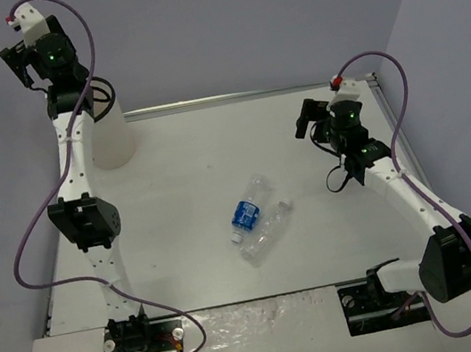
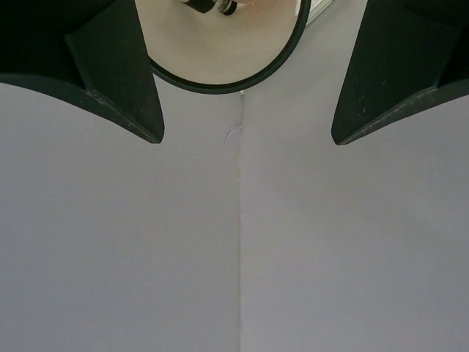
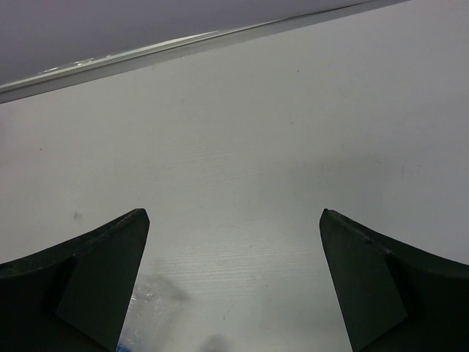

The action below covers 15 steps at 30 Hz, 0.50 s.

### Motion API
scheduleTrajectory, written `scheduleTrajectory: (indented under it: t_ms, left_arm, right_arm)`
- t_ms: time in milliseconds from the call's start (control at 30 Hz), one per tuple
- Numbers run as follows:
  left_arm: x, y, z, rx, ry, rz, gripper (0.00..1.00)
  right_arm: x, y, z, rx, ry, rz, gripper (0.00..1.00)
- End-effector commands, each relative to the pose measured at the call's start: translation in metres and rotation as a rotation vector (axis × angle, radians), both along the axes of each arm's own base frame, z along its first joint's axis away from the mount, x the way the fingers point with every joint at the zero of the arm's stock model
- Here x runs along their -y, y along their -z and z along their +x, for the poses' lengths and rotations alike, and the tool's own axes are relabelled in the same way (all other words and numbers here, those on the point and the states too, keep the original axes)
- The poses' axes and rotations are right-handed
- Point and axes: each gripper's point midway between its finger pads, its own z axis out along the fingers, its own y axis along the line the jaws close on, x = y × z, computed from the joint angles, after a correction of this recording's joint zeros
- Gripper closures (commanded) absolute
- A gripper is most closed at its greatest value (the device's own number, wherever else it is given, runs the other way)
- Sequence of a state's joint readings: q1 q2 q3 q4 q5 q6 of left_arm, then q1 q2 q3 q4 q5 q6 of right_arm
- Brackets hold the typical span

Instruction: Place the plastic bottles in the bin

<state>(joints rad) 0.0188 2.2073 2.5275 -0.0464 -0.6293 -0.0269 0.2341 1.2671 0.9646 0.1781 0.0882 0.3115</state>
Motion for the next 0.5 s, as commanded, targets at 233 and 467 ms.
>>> scheduleTrajectory:
  t_ms: [233, 467]
  left_arm:
    - [0.112, -0.04, -0.125, -0.062, 0.443, -0.127, 0.03]
    - [0.182, 0.067, -0.163, -0.192, 0.761, -0.236, 0.03]
  right_arm:
    - [0.008, 0.008, -0.019, -0.096, 0.108, 0.087, 0.0]
    - [0.009, 0.018, -0.033, -0.112, 0.119, 0.127, 0.0]
